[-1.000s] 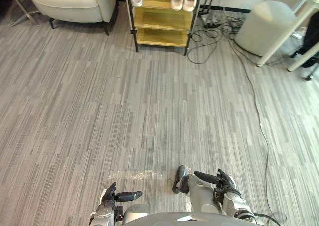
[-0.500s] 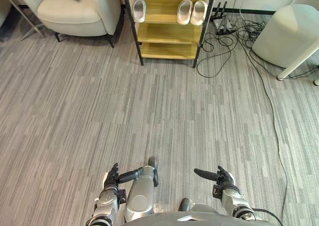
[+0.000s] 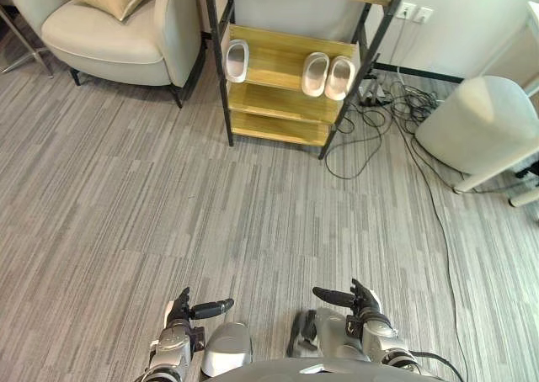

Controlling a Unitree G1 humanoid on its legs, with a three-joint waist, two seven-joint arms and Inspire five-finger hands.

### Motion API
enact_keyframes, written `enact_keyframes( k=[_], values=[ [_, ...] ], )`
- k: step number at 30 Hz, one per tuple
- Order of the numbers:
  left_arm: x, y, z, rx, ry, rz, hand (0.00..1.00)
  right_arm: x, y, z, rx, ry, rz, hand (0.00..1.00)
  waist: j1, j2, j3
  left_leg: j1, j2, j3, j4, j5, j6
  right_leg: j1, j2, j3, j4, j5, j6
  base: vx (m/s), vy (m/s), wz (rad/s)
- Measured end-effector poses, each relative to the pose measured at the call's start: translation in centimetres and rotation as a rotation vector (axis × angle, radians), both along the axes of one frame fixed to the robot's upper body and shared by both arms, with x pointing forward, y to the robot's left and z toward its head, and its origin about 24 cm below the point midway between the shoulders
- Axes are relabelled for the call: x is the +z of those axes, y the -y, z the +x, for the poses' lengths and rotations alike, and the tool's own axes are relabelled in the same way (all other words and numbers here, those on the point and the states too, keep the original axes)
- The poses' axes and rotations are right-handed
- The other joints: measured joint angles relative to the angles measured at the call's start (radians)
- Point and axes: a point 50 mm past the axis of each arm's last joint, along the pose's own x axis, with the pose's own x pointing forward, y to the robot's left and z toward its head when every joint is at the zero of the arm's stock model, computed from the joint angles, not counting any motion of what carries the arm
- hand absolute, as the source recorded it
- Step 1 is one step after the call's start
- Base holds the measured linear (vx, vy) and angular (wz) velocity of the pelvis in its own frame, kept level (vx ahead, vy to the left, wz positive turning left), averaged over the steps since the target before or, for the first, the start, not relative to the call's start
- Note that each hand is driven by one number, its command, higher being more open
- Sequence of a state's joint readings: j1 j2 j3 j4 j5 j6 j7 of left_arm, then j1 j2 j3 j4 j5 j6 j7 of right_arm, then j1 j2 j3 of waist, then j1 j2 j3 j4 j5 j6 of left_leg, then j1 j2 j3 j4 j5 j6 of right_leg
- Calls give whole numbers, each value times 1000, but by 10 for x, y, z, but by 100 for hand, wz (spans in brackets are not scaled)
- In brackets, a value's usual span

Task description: Organize the slippers on the shoe rack

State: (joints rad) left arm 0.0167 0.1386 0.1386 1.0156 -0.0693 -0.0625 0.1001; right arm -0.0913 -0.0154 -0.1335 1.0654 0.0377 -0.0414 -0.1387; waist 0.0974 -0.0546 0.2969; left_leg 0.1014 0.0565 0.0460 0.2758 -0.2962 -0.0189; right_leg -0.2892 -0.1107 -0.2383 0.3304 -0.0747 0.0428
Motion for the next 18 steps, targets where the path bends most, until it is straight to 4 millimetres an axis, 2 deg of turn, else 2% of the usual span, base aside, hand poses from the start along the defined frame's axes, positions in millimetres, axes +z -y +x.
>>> enact_keyframes(
  k=[1,2,3,4,6,7,8,9,11,12,13,15,16,17,18],
  values=[
    [0,0,-1,2,-3,1,100,-1,0,-1,-1,-4,0,100,-2,-5,-3,10,1,-8,0,-9,-8,9,3,2,-12,53,-4,525,-213,52],
    [-3,5,-3,7,-14,-16,100,-3,5,-6,1,-24,-13,100,0,26,-15,37,33,-44,-11,-28,-25,27,24,-14,27,74,-53,509,-226,38],
    [-3,7,-3,8,-14,-20,100,-3,5,-6,1,-25,-14,100,-1,29,-18,37,36,-47,-13,-27,-26,24,24,-15,36,59,-52,500,-217,50],
    [-5,12,-4,3,-18,-38,100,-3,12,-7,-7,-32,-25,100,-10,48,-21,56,54,-75,-12,-25,-30,23,26,-42,99,-18,-66,387,-169,29],
    [-6,16,-5,3,-24,-49,100,-4,15,-10,-41,-40,-18,100,-15,62,-28,52,73,-89,34,-19,-41,51,38,-63,102,-50,-74,397,-192,29],
    [-7,17,-6,19,-22,-62,100,-4,17,-14,-63,-43,-15,100,-17,72,-28,29,90,-90,130,-12,-53,97,55,-82,73,-64,-78,465,-247,36],
    [-6,18,-4,41,-10,-79,100,-5,18,-18,-70,-46,-17,100,-20,81,-29,-50,112,-86,334,20,-84,156,74,-99,28,-73,-78,415,-221,31],
    [-5,18,-3,62,9,-84,100,-5,19,-20,-73,-48,-19,100,-14,91,-27,-151,154,-69,565,78,-92,226,101,-104,-29,-77,-84,315,-163,21],
    [-2,16,2,59,33,-77,100,-7,17,-24,-75,-56,-12,100,-2,91,-29,-262,196,-11,734,45,-76,302,124,-102,-89,-81,-90,273,-83,0],
    [0,15,5,57,42,-74,100,-7,15,-25,-79,-59,-6,100,4,86,-28,-291,196,3,743,35,-74,320,124,-99,-107,-86,-93,301,-34,-6],
    [1,15,7,55,54,-73,100,-8,12,-26,-80,-63,2,100,9,77,-26,-339,186,30,715,15,-61,354,123,-90,-139,-81,-85,371,43,-13],
    [3,14,10,52,75,-67,100,-9,9,-25,-79,-68,10,100,14,67,-22,-393,137,44,543,-11,-56,399,108,-79,-180,-77,-74,383,137,-20],
    [4,11,11,45,79,-55,100,-9,7,-25,-78,-74,14,100,15,56,-16,-401,75,32,293,21,-59,414,77,-64,-186,-91,-41,198,137,-25],
    [3,13,10,36,72,-56,100,-10,8,-25,-78,-78,10,100,16,59,-17,-398,58,16,172,69,-65,416,69,-53,-183,-103,-23,359,267,-51],
    [1,13,5,29,50,-54,100,-10,11,-27,-78,-88,3,100,36,61,-18,-351,40,29,72,228,-17,434,56,-17,-182,-119,5,401,227,-42]
  ],
)
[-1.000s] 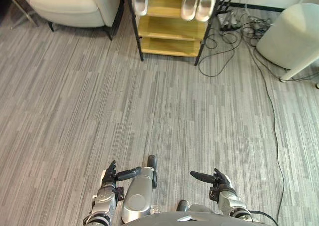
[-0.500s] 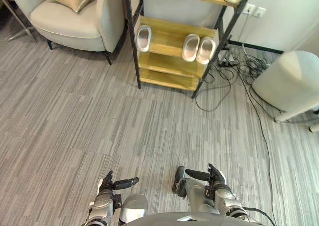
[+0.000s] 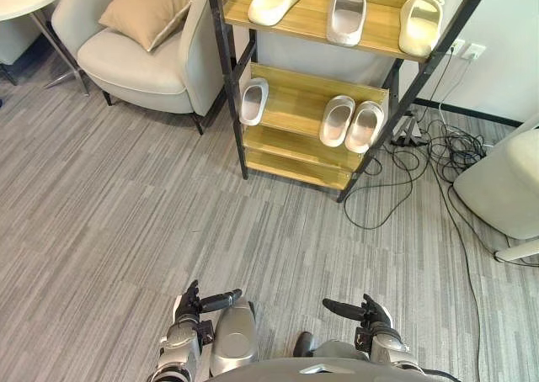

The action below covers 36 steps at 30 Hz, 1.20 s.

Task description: Organize the slippers on the shoe rack

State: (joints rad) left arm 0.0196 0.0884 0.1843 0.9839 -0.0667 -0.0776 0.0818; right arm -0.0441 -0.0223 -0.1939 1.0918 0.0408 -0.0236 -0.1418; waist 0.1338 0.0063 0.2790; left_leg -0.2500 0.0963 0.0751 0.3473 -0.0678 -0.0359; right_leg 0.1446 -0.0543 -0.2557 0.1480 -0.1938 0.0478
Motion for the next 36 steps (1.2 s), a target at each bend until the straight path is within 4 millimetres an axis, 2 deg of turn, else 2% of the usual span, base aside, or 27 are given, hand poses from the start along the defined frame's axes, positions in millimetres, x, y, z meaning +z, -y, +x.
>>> enact_keyframes(
  k=[1,2,4,6,7,8,10,11,12,13,15,17,18,19,20,21,22,23,25,26,28,29,31,32,34,35,36],
  values=[
    [0,-6,-1,-4,-11,16,100,-1,-8,-1,18,-7,13,100,4,-35,-6,26,-35,20,-44,6,5,6,-27,19,-23,0,1,480,248,-27],
    [1,-7,0,-7,-9,22,100,-2,-10,-4,19,-13,21,100,3,-47,-9,25,-53,24,-24,-5,33,20,-40,26,-42,6,4,402,133,2],
    [-1,-8,-4,-1,-28,20,100,-3,-16,-3,21,-13,37,100,9,-49,-12,25,-61,37,71,-75,66,55,-56,48,-43,9,13,329,126,-4],
    [-2,-9,-6,-1,-32,21,100,-2,-20,-1,25,-1,49,100,20,-55,-15,37,-58,58,96,-101,69,49,-65,73,-6,10,18,245,104,-33],
    [-3,-8,-8,-5,-42,19,100,-1,-21,2,30,7,54,100,24,-51,-17,68,-50,66,90,-132,69,21,-69,93,79,3,32,261,122,-62],
    [-4,-9,-11,-7,-55,17,100,-1,-23,3,38,10,55,100,23,-51,-19,107,-42,79,65,-166,71,-33,-81,113,228,-19,75,222,94,-59],
    [-5,-13,-16,-44,-86,38,100,0,-25,4,100,12,32,100,16,-68,-29,170,-52,107,45,-206,76,-172,-143,112,553,5,135,237,69,-43],
    [-5,-16,-17,-55,-93,48,100,1,-24,7,107,24,28,100,3,-72,-31,201,-61,110,44,-221,84,-212,-173,90,664,-10,119,192,35,-19],
    [-5,-16,-17,-54,-95,49,100,1,-24,7,106,25,28,100,-1,-74,-32,213,-62,110,44,-226,90,-221,-180,82,688,-19,105,275,7,1],
    [-6,-17,-21,-52,-107,51,100,2,-23,9,111,28,26,100,-10,-78,-35,266,-60,108,35,-247,87,-262,-190,31,739,-55,57,228,-11,9],
    [-6,-16,-19,-61,-104,51,100,5,-23,17,136,52,16,100,-24,-70,-36,316,-41,103,-6,-251,86,-339,-167,-43,659,-91,2,314,-56,13],
    [-7,-11,-18,-75,-103,42,100,9,-20,26,145,78,7,100,-35,-43,-26,357,-5,97,-43,-249,82,-397,-101,-53,480,-82,0,363,-120,10],
    [-7,-10,-19,-78,-109,38,100,11,-19,29,148,92,2,100,-40,-34,-23,381,8,86,-67,-247,78,-421,-62,-38,337,-35,6,392,-142,16],
    [-8,-10,-20,-80,-112,39,100,11,-19,30,150,95,0,100,-42,-35,-23,390,9,79,-74,-247,71,-422,-51,-30,272,1,6,505,-186,34],
    [-8,-10,-22,-81,-119,39,100,10,-17,27,152,87,-3,100,-49,-40,-26,411,2,60,-83,-257,37,-414,-35,-4,185,150,-8,457,-191,44],
    [-10,-6,-22,-80,-126,26,100,9,-8,24,151,71,-26,100,-51,-10,-27,431,30,17,-82,-269,12,-390,-9,2,193,202,-58,448,-189,37],
    [-11,-3,-22,-79,-126,18,100,9,-6,24,151,69,-30,100,-48,-3,-30,430,36,10,-81,-263,3,-389,-5,2,194,194,-63,518,-261,28],
    [-12,6,-23,-86,-127,2,100,8,2,21,139,53,-45,100,-53,24,-39,424,50,-28,-78,-235,-24,-383,4,-14,202,143,-69,412,-214,16],
    [-12,8,-21,-92,-124,-2,100,6,7,15,113,24,-44,100,-62,33,-43,399,63,-64,-22,-212,-55,-351,12,-42,180,124,-73,349,-201,35],
    [-12,9,-19,-92,-120,-5,100,4,7,11,105,14,-42,100,-61,35,-42,379,73,-67,36,-200,-76,-323,20,-52,154,123,-76,312,-217,40],
    [-10,8,-14,-94,-100,-8,100,2,10,1,78,-6,-39,100,-52,35,-42,287,102,-62,282,-137,-115,-233,39,-72,81,119,-82,265,-193,32],
    [-9,7,-13,-84,-86,-10,100,1,10,-1,75,-12,-41,100,-45,33,-41,221,129,-42,431,-156,-108,-183,47,-78,42,116,-87,170,-104,19],
    [-6,7,-8,-84,-66,-6,100,-1,9,-6,67,-23,-40,100,-35,27,-38,139,147,8,514,-212,-82,-123,51,-77,0,115,-87,215,-36,2],
    [-6,7,-7,-86,-58,-5,100,-1,8,-6,64,-24,-38,100,-31,25,-37,92,136,25,466,-241,-71,-98,46,-71,-21,118,-82,204,47,-8],
    [-5,6,-6,-87,-53,-3,100,-1,5,-4,65,-19,-33,100,-30,22,-36,61,100,11,318,-250,-71,-86,31,-56,-32,122,-66,151,169,-21],
    [-5,7,-6,-93,-54,-2,100,-1,5,-3,66,-16,-33,100,-30,24,-37,60,68,-24,166,-225,-72,-87,21,-40,-31,120,-43,114,177,-31],
    [-6,8,-7,-95,-58,-4,100,0,7,-3,68,-16,-38,100,-29,38,-41,60,55,-46,89,-148,-71,-87,20,-29,-31,119,-30,169,257,-35]
  ],
)
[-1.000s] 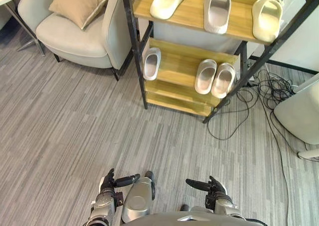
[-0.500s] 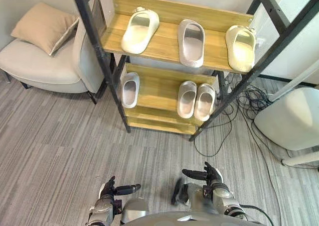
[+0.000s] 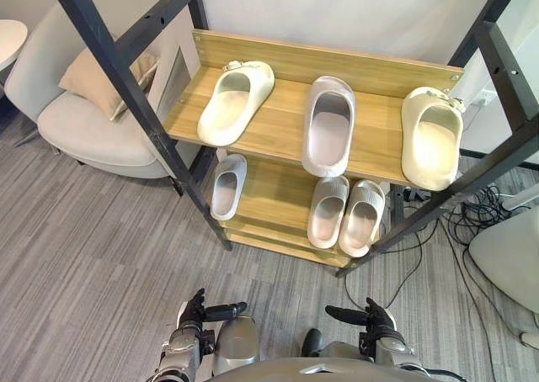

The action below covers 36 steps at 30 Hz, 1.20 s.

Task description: Organize the slippers on the shoe rack

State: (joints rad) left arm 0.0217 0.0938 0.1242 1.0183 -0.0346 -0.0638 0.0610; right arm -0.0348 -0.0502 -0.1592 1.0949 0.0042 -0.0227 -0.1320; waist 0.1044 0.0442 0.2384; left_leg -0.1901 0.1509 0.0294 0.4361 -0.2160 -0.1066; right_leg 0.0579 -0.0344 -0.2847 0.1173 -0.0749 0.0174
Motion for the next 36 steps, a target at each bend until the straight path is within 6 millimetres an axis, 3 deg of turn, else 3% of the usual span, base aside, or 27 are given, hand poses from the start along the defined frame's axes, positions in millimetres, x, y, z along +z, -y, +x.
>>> enact_keyframes(
  k=[1,3,9,11,16,21,24,26,28,29,30,36],
  values=[
    [0,-5,-2,-1,-11,12,100,0,-3,0,6,-2,5,100,6,-24,0,37,-31,17,-45,30,28,2,-18,24,-8,-1,20,179,227,-18],
    [0,-11,-2,-23,-21,34,100,-2,-9,-2,6,-7,20,100,3,-51,-1,48,-69,23,-42,31,43,24,-52,29,-35,-2,32,192,221,-2],
    [-3,-10,-9,-47,-54,38,100,-2,-14,-1,13,-2,36,100,2,-54,-6,118,-104,39,-88,27,57,67,-75,70,-68,6,45,66,76,-14],
    [-4,-10,-12,-80,-74,48,100,-3,-13,-3,33,-10,33,100,0,-55,-17,143,-107,35,-142,43,79,67,-72,74,-74,9,49,-2,-45,-7],
    [-6,-10,-19,-105,-97,52,100,-4,-11,-8,83,-29,19,100,-2,-58,-39,173,-112,24,-212,84,80,68,-72,72,-77,11,52,-25,-57,3],
    [-7,-11,-24,-122,-112,59,100,-4,-27,-3,332,-41,-8,100,-1,-63,-52,181,-120,4,-265,127,79,67,-71,59,-97,30,53,-47,-29,9],
    [-7,-11,-24,-133,-108,63,100,1,-50,10,528,-5,-7,100,2,-64,-52,181,-125,-7,-284,147,81,67,-72,52,-107,41,51,-58,-5,9],
    [-7,-11,-23,-136,-104,64,100,7,-73,21,685,45,4,100,8,-66,-53,182,-127,-14,-297,162,81,66,-72,46,-111,46,49,-73,-4,9],
    [-6,-10,-21,-137,-95,65,100,21,-108,38,887,140,36,100,28,-67,-54,183,-127,-17,-312,179,82,65,-71,46,-121,58,46,-88,-1,3],
    [-6,-10,-21,-136,-93,66,100,24,-113,40,917,157,41,100,32,-67,-54,183,-127,-17,-313,180,81,65,-71,46,-122,59,44,-71,5,1],
    [-6,-10,-20,-134,-84,72,100,37,-136,49,1050,230,61,100,48,-68,-54,183,-128,-20,-315,185,82,64,-71,46,-123,61,42,-68,11,1],
    [-4,-11,-19,-120,-72,95,100,91,-202,59,1252,495,288,100,69,-77,-55,183,-134,-22,-334,198,81,55,-75,59,-124,69,43,-35,14,0]
  ],
)
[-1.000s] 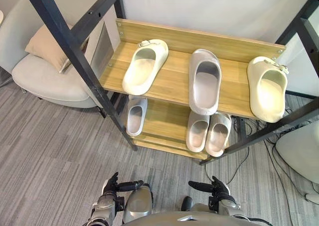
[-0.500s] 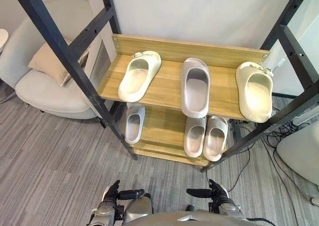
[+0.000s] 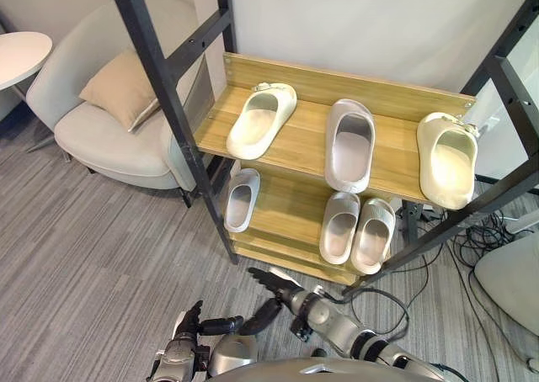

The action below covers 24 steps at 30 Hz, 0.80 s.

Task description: Organize the slippers on the shoe rack

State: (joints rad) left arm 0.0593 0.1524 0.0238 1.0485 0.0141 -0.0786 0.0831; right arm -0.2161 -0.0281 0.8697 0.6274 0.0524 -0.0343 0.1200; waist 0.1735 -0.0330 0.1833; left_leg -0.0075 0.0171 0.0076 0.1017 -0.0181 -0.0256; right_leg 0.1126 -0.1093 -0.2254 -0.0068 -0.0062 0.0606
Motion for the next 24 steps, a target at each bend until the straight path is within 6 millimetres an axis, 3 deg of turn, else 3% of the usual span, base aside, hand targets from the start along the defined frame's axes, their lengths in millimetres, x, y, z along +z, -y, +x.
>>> enact_keyframes(
  k=[4,7,8,9,12,14,16,24],
  values=[
    [0,-1,0,8,2,16,100,59,-26,1,81,76,290,100,3,-2,0,1,2,18,-1,-8,-12,-9,-1,15,1,7,6,-2,17,-11],
    [0,-2,-2,11,-3,23,100,105,-28,2,114,174,476,100,-5,-3,-1,7,8,34,2,-16,-20,-11,1,32,1,8,5,10,6,-18],
    [0,-3,-5,14,-8,28,100,137,-24,1,125,208,626,100,-19,-5,-2,10,12,43,8,-23,-21,-10,4,42,2,9,6,19,4,-20],
    [0,-3,-5,14,-10,29,100,147,-22,0,127,226,675,100,-24,-5,-3,11,13,45,9,-25,-21,-9,5,45,2,9,6,21,2,-24],
    [-2,-4,-10,24,-31,40,100,206,3,5,80,373,951,100,-50,-2,-12,20,18,66,24,-36,-22,-6,8,67,3,10,7,24,3,-21],
    [-3,-4,-11,24,-36,39,100,215,11,7,54,409,997,100,-55,0,-15,20,19,68,28,-38,-19,-5,9,69,3,10,7,14,7,-6],
    [-4,-4,-14,23,-45,38,100,237,34,14,-31,542,1077,100,-74,6,-19,23,18,73,28,-39,-19,-5,8,74,3,10,7,8,12,-5],
    [-6,1,-22,14,-64,9,100,251,64,27,-259,768,1032,100,-94,30,-36,42,21,90,24,-41,-19,1,9,97,3,13,8,-7,8,-8]
  ],
)
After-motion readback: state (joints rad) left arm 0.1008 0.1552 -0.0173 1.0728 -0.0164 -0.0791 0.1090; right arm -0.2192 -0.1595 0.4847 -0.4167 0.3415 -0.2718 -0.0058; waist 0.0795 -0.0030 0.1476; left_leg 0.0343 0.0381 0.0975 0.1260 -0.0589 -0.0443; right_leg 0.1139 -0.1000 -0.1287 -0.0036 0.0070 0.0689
